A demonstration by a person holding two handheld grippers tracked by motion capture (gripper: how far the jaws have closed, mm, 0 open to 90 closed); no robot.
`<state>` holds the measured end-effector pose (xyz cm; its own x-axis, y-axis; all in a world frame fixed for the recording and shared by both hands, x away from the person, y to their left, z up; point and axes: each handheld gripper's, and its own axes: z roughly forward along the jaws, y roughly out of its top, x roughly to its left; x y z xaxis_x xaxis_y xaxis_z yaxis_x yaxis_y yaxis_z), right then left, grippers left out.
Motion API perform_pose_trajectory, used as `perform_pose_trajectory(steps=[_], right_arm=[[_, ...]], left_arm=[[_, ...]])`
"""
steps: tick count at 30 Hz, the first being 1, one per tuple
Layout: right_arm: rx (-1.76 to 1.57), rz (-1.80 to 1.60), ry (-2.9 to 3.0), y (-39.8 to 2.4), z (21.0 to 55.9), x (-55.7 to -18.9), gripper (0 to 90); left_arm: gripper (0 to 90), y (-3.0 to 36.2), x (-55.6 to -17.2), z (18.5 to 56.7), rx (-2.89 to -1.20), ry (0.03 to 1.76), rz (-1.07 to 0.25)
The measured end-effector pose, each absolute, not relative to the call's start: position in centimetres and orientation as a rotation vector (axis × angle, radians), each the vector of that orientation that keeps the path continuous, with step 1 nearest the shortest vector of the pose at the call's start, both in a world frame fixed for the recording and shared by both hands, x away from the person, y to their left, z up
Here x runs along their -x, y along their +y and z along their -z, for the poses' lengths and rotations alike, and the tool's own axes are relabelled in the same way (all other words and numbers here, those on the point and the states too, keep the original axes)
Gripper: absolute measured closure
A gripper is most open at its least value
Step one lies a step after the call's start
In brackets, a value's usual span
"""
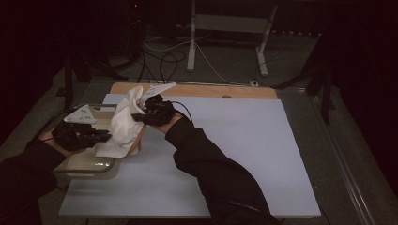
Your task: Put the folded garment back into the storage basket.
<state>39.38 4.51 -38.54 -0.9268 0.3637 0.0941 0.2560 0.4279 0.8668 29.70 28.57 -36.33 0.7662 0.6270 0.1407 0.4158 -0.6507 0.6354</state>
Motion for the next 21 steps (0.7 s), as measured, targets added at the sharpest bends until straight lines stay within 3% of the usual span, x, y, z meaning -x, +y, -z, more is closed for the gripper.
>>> perform_pose_trajectory(steps=[21], right_arm=[[-0.516,-1.535,2.585,9.0,39.1,-39.1,81.9]], left_arm=[[84.9,32.8,-28.6,36.8,-2.351,0.863,-0.484]])
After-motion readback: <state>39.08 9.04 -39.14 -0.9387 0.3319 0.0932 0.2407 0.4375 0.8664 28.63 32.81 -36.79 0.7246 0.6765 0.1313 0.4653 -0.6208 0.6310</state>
